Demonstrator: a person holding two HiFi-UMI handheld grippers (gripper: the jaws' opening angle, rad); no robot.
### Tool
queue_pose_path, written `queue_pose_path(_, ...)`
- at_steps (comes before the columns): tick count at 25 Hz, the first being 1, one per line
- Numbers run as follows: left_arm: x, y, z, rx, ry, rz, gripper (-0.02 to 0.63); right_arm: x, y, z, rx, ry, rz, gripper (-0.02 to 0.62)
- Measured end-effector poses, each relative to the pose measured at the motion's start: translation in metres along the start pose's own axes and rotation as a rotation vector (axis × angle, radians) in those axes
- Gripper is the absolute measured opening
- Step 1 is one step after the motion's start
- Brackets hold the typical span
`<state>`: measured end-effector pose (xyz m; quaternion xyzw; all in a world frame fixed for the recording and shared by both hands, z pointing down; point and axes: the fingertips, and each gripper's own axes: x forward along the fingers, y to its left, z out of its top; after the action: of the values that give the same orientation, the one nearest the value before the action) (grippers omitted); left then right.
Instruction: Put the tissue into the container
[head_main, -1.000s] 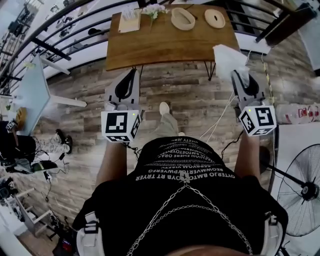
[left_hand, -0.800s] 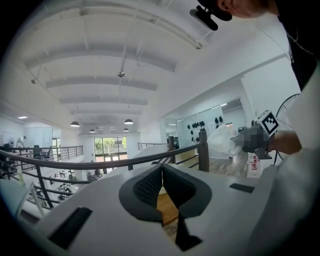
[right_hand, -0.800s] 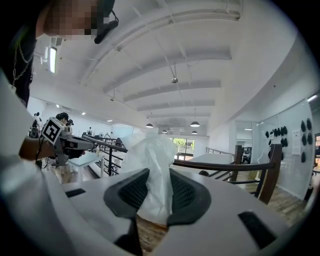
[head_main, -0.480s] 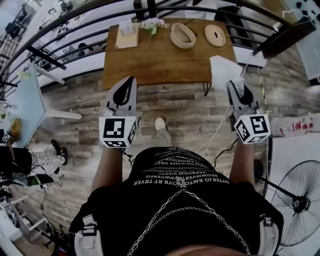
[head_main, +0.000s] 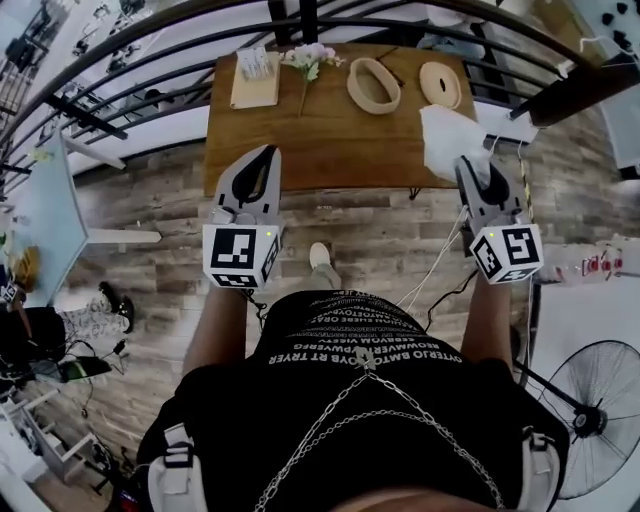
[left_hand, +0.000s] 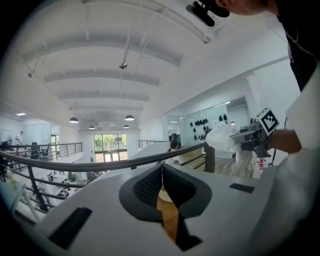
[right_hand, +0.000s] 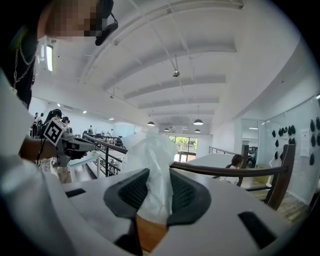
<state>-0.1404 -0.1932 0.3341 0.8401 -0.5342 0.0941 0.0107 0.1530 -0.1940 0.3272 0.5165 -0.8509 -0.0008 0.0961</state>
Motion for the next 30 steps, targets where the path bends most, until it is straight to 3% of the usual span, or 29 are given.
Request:
queue_pose_path(6, 0.032, 0.031, 0.013, -0.005, -0.019, -0.012, 0.029, 0.031, -0.006, 0.018, -0.025, 0.009, -0.017, 0.115)
queue_pose_path(15, 0.082, 0.061, 0.028, 0.014, -0.048, -0.08, 0.029, 0.057, -0.028, 0.043, -0.043, -0.018, -0.114, 0.115)
queue_pose_path(23, 0.118, 0.066, 0.014, 0.01, 0.001, -0.104, 0.029, 0.095, -0.05, 0.022, -0.006, 0.017, -0.129, 0.115)
queue_pose_path(30, 0.156, 0.072, 0.004, 0.01, 0.036, -0.088, 0.029, 0.148, -0.079, -0.009, 0.022, 0.059, -0.092, 0.115)
